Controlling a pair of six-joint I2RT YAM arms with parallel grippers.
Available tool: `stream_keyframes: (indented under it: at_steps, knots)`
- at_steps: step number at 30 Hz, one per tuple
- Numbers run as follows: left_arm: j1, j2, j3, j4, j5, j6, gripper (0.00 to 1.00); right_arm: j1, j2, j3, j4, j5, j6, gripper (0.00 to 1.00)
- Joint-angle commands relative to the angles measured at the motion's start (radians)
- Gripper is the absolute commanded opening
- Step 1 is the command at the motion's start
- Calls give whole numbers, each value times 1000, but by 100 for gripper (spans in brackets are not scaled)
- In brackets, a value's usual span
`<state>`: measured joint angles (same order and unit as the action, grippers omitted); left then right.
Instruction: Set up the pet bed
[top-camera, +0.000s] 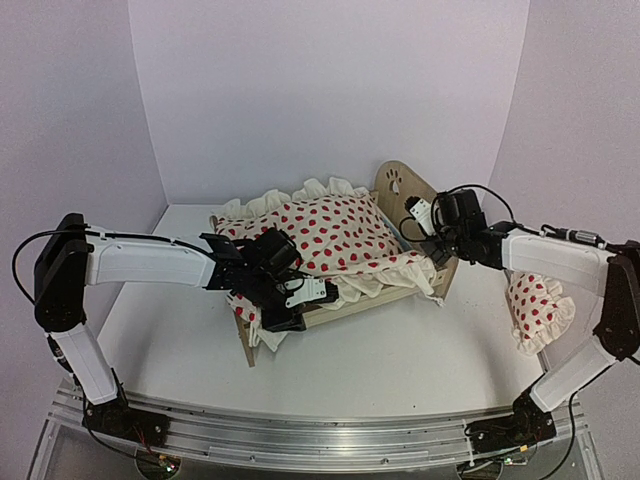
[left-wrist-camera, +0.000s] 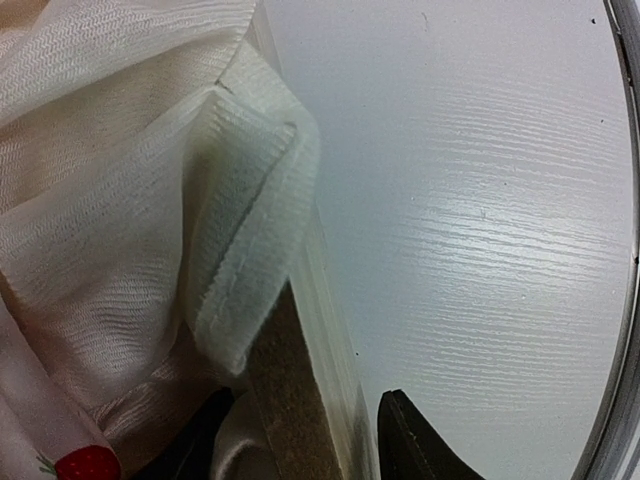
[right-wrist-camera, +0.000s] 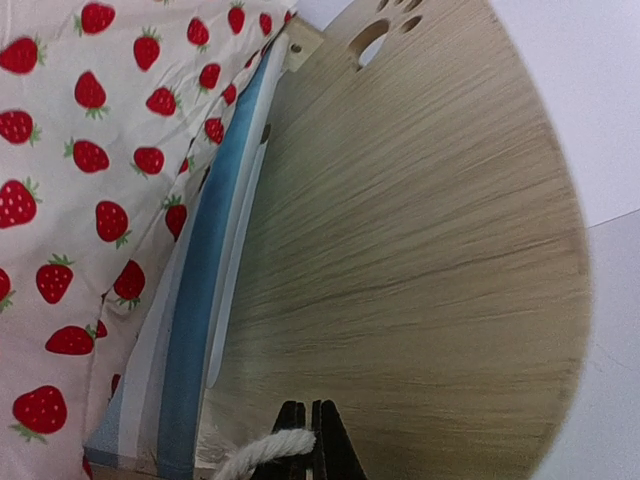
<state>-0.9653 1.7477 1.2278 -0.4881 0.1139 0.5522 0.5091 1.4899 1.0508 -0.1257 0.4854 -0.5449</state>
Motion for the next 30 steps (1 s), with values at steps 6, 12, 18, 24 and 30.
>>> stream_keyframes:
  at_steps: [6, 12, 18, 24, 30]
  knots:
    - [14, -26, 28, -26, 0, 5, 50, -4, 61, -40, 22, 43, 83, 13]
    - [14, -24, 31, -28, 9, -3, 50, -4, 27, 15, -216, 6, 369, 42]
    - [14, -19, 35, -29, 24, -10, 50, -3, -50, 103, -527, -183, 627, 66]
    - [14, -19, 61, -45, 42, -14, 50, -5, -44, 208, -840, -208, 791, 80]
    - [14, -37, 172, -152, 193, -4, 55, -5, -106, 258, -863, -234, 834, 77]
